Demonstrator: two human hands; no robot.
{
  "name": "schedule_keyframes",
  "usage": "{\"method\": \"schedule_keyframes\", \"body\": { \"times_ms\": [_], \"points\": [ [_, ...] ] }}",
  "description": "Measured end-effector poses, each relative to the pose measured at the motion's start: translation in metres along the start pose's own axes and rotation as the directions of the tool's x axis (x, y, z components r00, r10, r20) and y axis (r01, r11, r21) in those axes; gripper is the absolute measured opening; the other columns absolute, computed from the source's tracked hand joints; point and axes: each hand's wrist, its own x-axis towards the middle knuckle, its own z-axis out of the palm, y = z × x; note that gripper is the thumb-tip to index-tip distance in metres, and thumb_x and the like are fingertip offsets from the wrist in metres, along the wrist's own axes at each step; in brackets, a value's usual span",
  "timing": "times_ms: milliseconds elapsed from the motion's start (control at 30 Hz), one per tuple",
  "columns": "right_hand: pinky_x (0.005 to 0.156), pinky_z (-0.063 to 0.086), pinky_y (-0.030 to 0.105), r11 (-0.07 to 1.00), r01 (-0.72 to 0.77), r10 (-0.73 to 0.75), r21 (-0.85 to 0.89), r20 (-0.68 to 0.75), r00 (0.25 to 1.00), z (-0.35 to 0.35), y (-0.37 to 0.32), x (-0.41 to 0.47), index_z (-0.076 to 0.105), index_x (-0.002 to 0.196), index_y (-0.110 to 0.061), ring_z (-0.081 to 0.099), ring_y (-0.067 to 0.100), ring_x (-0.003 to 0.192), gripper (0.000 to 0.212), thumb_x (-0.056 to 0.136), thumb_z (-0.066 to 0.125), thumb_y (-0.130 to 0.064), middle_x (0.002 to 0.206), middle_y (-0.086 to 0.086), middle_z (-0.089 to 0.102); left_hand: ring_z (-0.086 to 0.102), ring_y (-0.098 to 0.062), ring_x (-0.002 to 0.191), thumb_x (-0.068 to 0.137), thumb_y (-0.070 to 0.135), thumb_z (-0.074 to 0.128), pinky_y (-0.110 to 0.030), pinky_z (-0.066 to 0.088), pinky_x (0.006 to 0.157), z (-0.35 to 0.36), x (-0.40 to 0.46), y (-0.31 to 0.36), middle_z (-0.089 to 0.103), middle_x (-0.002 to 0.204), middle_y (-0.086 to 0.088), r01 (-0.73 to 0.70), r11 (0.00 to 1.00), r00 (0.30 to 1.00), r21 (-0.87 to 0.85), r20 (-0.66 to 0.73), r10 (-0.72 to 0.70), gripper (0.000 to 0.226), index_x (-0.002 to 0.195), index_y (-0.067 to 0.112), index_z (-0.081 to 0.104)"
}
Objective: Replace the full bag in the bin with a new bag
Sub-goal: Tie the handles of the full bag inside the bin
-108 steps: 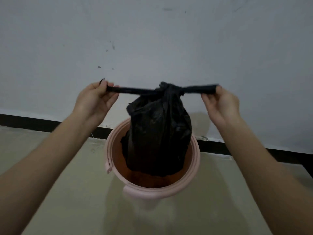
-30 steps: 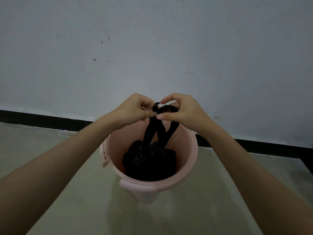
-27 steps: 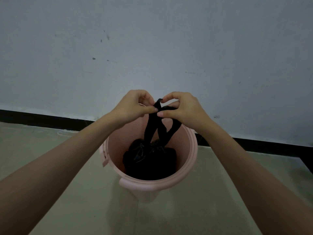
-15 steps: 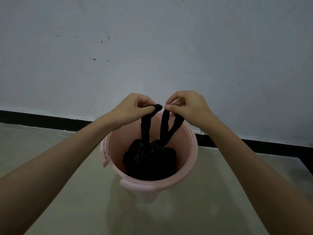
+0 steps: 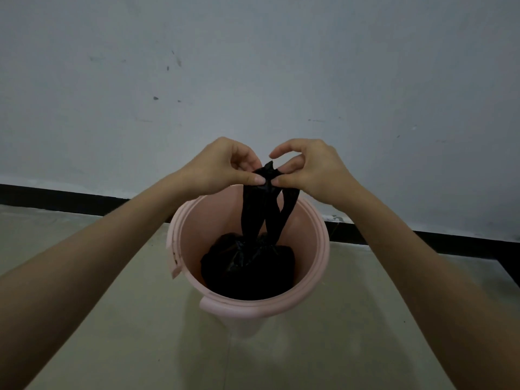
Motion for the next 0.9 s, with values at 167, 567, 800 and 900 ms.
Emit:
{"method": "schedule_keyframes", "body": {
  "times_ms": [167,567,800,900],
  "points": [
    [0.055,0.046,0.001,0.997,0.028,-0.029,-0.07,-0.012,1.0,0.005,-0.001,0.004,0.064,0.096,-0.019,0.063,0.0,0.067,0.029,0.073,0.063,-0.002,0.067,-0.006,0.065,0.058,-0.015,0.065,0.084,0.009,0.053,-0.014,0.042,0.061,0.005,0.003,0.002,0.063,0.068,-0.001,-0.115,0.852,0.99,0.511,-0.015,0.143,0.014,0.087,0.005,0.067],
    [0.062,0.054,0.019,0.866,-0.103,0.053,0.49,0.115,0.992,-0.004,0.011,0.004,0.062,0.085,-0.015,0.065,0.01,0.062,0.011,0.082,0.063,-0.004,0.07,0.003,0.068,0.057,-0.006,0.072,0.095,0.018,0.042,-0.023,0.046,0.071,0.012,-0.004,-0.005,0.058,0.08,0.0,0.061,0.903,0.998,-0.426,0.023,-0.057,0.021,0.079,0.021,0.056],
    [0.076,0.056,0.022,0.831,-0.11,0.012,0.545,0.18,0.984,-0.023,-0.021,0.009,0.063,0.099,-0.012,0.07,0.012,0.079,0.027,0.083,0.054,0.008,0.086,0.004,0.071,0.055,0.011,0.062,0.09,0.012,0.052,-0.003,0.038,0.054,-0.002,0.006,0.033,0.065,0.07,0.013,0.018,0.921,0.989,-0.389,-0.131,-0.074,0.015,0.084,0.018,0.065],
    [0.08,0.057,0.024,0.896,-0.082,0.045,0.437,0.095,0.994,-0.037,-0.046,0.009,0.068,0.098,-0.009,0.072,0.018,0.084,0.02,0.079,0.066,-0.001,0.088,0.011,0.073,0.058,0.015,0.06,0.087,0.008,0.055,0.0,0.039,0.053,-0.017,0.007,0.057,0.067,0.056,0.023,0.016,0.907,0.982,-0.42,-0.166,-0.094,0.015,0.096,0.009,0.067]
  ]
}}
